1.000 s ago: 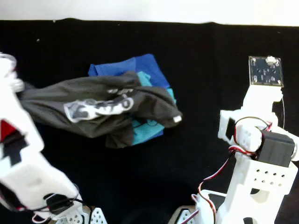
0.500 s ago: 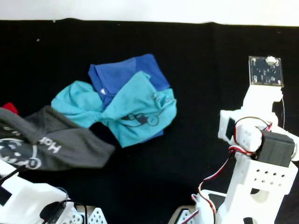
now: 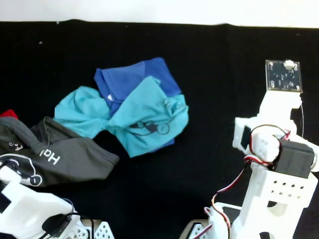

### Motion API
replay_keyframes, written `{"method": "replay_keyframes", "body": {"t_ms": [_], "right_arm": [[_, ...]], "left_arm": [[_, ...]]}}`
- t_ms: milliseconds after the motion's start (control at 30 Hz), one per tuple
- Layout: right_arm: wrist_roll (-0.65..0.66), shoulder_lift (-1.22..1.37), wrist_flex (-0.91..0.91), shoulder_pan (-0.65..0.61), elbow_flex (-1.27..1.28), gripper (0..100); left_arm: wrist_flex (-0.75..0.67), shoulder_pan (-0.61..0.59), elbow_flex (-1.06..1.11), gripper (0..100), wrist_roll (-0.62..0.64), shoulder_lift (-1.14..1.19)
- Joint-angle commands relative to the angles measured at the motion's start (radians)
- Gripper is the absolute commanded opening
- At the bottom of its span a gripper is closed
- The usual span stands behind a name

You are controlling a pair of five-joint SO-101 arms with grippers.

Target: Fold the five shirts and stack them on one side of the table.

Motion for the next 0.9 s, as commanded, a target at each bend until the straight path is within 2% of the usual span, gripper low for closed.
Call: {"method": "replay_keyframes", "body": {"t_ms": [0, 167, 333, 433, 600, 867], "right_arm": [[-0.008, 0.005, 0.005, 0.008, -0.042, 33.5], [-0.009, 0.005, 0.002, 0.008, -0.042, 33.5], [-0.009, 0.005, 0.005, 0.008, -0.041, 33.5], [-0.006, 0.005, 0.008, 0.008, -0.041, 33.5], [-0.005, 0.005, 0.008, 0.008, -0.041, 33.5], [-0.005, 0.005, 0.01, 0.008, -0.041, 33.5]], "left_arm": [[0.129, 0.124, -0.002, 28, -0.003, -0.036], [0.325, 0.43, 0.019, 27, -0.003, -0.054], [0.288, 0.748, 0.208, 27, -0.003, -0.004], [0.212, 0.883, 0.295, 27, -0.003, 0.07], [0.074, 0.99, 0.331, 27, 0.072, 0.242], [-0.032, 1.009, 0.329, 27, 0.08, 0.475]]}}
